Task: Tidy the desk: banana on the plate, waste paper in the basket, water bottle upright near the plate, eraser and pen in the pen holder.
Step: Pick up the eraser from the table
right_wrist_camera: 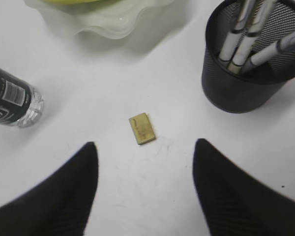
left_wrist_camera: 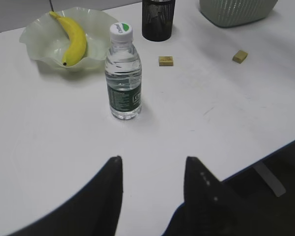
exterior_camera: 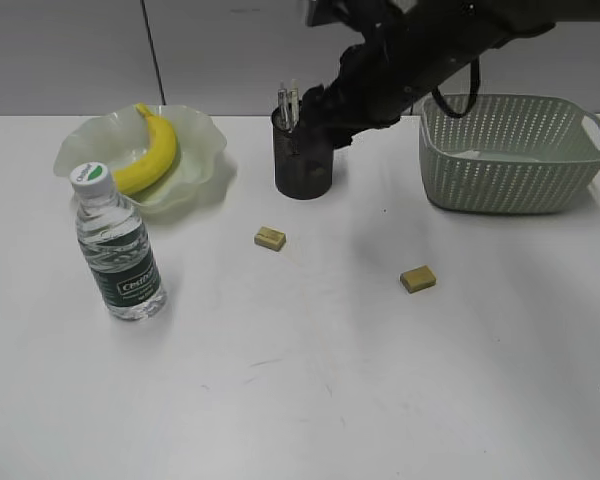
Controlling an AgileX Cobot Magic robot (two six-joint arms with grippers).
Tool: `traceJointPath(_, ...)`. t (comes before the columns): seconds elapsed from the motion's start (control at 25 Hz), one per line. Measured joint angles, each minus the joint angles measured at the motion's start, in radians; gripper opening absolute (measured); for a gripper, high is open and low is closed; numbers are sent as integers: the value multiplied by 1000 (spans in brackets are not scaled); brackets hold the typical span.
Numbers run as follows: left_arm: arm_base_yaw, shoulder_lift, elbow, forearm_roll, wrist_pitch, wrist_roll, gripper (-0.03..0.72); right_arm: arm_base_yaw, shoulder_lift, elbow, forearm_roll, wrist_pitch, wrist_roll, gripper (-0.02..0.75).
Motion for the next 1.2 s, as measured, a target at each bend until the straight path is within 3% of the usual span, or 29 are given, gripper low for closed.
traceJointPath(0.04, 0, 0, 0, 0, 0, 0, 310, 7, 15, 0, 4, 6, -25, 552)
traceJointPath(0.12, 0, 0, 0, 0, 0, 0, 310, 23, 39, -1, -3, 11, -79, 582)
traceJointPath(0.44, 0, 0, 0, 0, 0, 0, 309, 111, 227, -190, -102, 93, -91, 538)
traceJointPath(0.72, 0, 0, 0, 1, 0, 0, 309, 132, 455, -495, -331, 309, 94, 528)
traceJointPath(1.2, 0, 0, 0, 1, 0, 0, 309, 132, 526, -545, -289, 326, 111, 496)
